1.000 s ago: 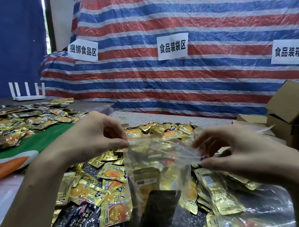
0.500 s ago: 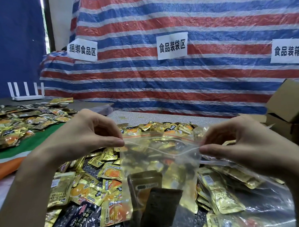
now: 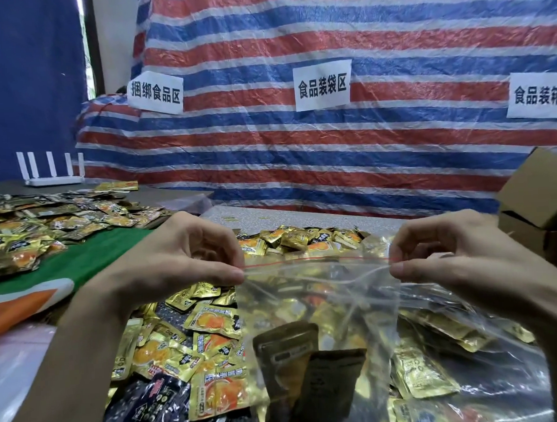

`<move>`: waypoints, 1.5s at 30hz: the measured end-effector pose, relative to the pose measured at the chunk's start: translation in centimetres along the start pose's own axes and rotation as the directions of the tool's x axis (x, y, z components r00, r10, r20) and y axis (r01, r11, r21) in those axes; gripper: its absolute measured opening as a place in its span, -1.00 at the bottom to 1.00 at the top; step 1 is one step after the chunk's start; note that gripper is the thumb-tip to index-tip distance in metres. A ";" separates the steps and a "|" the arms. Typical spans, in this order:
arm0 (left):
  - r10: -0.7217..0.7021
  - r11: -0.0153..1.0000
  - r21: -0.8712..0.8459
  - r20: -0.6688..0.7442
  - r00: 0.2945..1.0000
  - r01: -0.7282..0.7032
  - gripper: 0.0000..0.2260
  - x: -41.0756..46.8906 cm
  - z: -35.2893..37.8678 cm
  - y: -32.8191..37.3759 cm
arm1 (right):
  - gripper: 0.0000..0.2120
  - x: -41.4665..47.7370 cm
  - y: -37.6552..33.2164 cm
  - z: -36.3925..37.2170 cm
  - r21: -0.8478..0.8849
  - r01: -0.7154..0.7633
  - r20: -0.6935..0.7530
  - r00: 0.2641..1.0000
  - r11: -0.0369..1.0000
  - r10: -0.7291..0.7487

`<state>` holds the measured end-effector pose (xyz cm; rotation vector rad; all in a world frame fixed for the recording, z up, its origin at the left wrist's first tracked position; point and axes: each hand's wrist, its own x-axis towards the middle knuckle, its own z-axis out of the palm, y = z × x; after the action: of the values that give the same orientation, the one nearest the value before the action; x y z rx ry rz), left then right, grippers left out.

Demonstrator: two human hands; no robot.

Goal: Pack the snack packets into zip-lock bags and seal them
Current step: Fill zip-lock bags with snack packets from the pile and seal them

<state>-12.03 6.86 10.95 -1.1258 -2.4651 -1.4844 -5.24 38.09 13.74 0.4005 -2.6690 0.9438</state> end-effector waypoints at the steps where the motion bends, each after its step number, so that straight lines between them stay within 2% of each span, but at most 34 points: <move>1: 0.026 0.999 0.029 0.002 1.000 -0.026 -0.93 0.0 0.2 0.3 | -0.93 -0.2 -0.1 0.0 0.014 -0.004 0.024 1.000 1.000 0.003; 2: 0.060 0.996 0.069 0.009 0.998 -0.061 -0.93 0.0 0.5 0.7 | -0.84 -0.5 -0.4 0.0 0.013 -0.007 0.053 0.999 1.000 0.007; 4: 0.129 0.980 0.150 0.037 0.991 -0.133 -0.94 0.1 1.1 1.5 | -0.53 -0.9 -1.0 0.5 -0.055 0.069 0.068 0.996 0.996 -0.065; 6: 0.178 0.962 0.198 0.067 0.982 -0.188 -0.94 0.1 1.7 2.4 | -0.43 -1.0 -2.5 1.7 -0.139 0.212 0.036 0.977 0.967 -0.209; 9: 0.217 0.941 0.246 0.088 0.972 -0.232 -0.94 -0.1 2.4 3.2 | -0.56 -0.5 -4.3 4.3 -0.219 0.340 0.021 0.939 0.914 -0.344; 13: 0.235 0.930 0.272 0.078 0.969 -0.248 -0.96 -0.2 3.1 3.5 | -0.84 -0.4 -4.8 5.7 -0.228 0.340 0.024 0.939 0.912 -0.344; 16: 0.230 0.931 0.279 0.058 0.972 -0.237 -0.98 0.0 3.3 3.6 | -0.90 -0.6 -4.8 5.6 -0.190 0.330 0.008 0.942 0.925 -0.334; 22: 0.207 0.939 0.264 0.071 0.976 -0.219 -0.97 -0.1 3.1 3.8 | -0.90 -0.9 -5.2 5.8 -0.235 0.358 0.011 0.931 0.904 -0.366; 27: 0.098 0.955 0.259 0.187 0.977 -0.146 -0.83 -0.2 3.2 3.8 | -0.90 -0.6 -5.3 6.6 -0.268 0.385 0.003 0.917 0.883 -0.398; 31: 0.174 0.955 0.222 0.125 0.977 -0.199 -0.84 -0.2 3.3 3.6 | -0.92 -0.5 -4.5 5.9 -0.220 0.364 0.007 0.928 0.905 -0.371; 37: 0.291 0.934 0.186 0.094 0.952 -0.304 -0.79 0.6 4.0 3.0 | -0.87 0.1 -3.9 4.8 -0.073 0.340 0.127 0.935 0.937 -0.330; 45: 0.352 0.926 0.130 0.038 0.935 -0.353 -0.81 0.8 3.1 1.9 | -0.82 1.0 -1.5 3.6 0.072 0.261 0.155 0.951 0.963 -0.269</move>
<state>-10.54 10.26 11.05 -1.4590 -2.1783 -1.1911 -6.24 34.50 12.23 0.8592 -2.6466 0.9318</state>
